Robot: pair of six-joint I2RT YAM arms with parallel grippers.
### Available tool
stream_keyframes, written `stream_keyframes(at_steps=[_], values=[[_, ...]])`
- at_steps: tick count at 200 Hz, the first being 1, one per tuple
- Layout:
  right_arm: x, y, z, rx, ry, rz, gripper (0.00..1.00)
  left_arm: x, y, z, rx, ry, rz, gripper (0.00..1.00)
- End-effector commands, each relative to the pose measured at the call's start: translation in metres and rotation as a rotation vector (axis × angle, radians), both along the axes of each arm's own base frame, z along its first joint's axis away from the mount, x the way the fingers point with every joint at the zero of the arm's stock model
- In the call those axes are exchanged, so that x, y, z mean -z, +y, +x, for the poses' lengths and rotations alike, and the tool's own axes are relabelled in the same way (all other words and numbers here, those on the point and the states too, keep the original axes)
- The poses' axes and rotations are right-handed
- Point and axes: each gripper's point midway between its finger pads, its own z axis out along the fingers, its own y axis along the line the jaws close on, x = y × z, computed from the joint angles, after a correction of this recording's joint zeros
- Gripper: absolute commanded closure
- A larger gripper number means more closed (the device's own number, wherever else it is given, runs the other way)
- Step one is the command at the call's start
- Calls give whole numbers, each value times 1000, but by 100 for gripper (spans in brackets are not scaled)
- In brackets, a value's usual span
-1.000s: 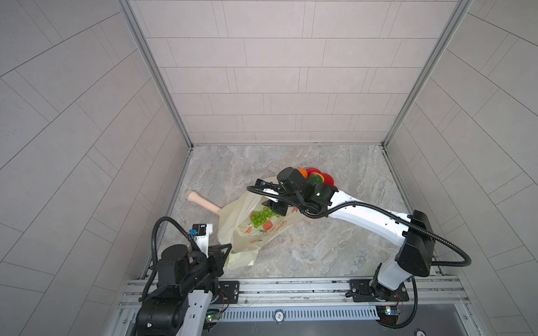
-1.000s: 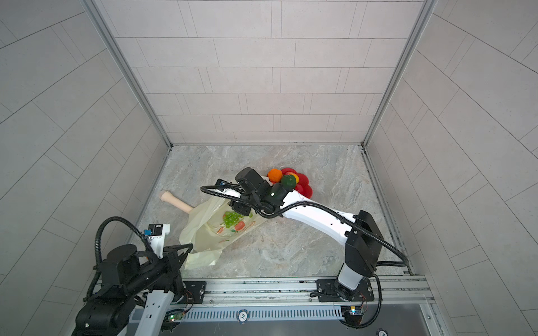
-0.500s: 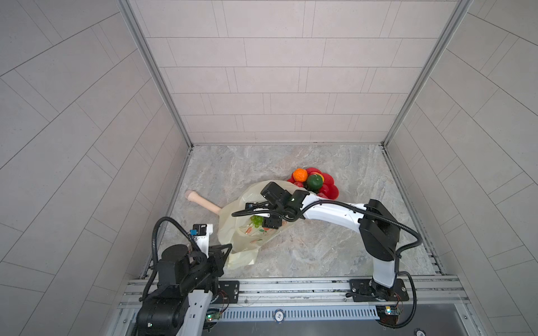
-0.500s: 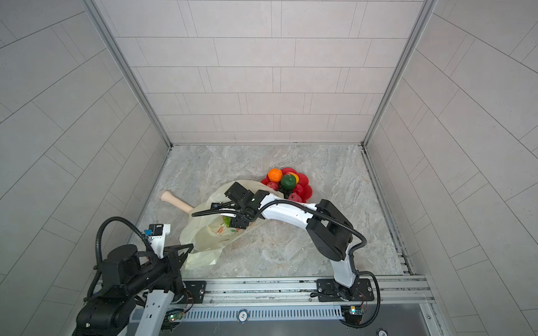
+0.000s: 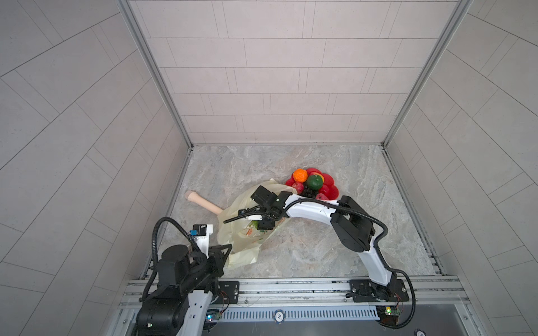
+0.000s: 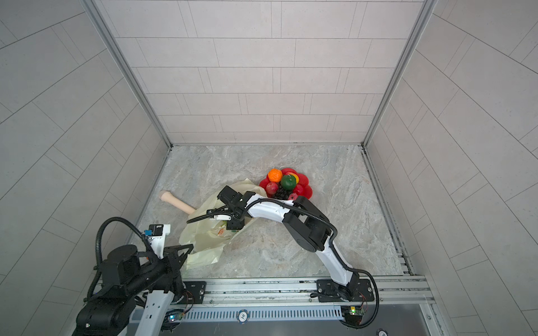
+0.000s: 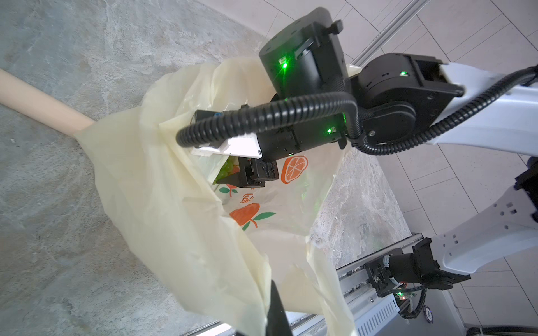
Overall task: Take fruits out of the plastic bag
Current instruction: Take out the fake fruit from the plastic bag.
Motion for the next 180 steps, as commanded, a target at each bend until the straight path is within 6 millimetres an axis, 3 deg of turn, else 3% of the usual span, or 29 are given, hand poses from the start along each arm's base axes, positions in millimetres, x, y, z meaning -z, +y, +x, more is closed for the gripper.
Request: stream_keyframes(at_steps=[1,29,66,129,180], values=[[9,-8,-10,-30,33,-61,38,1,-1,1,6,-1,3,100],[3,-10,-11,-22,33,-60,60,2,-1,3,8,8,0,100],[-17,-12,-9,18,13,-17,73,2,2,3,-19,6,4,100],[-80,-16,2,151,-24,176,79,1,3,2,-25,-6,4,100],[-129,-19,-7,178,-27,325,80,2,3,3,-23,-4,3,100]])
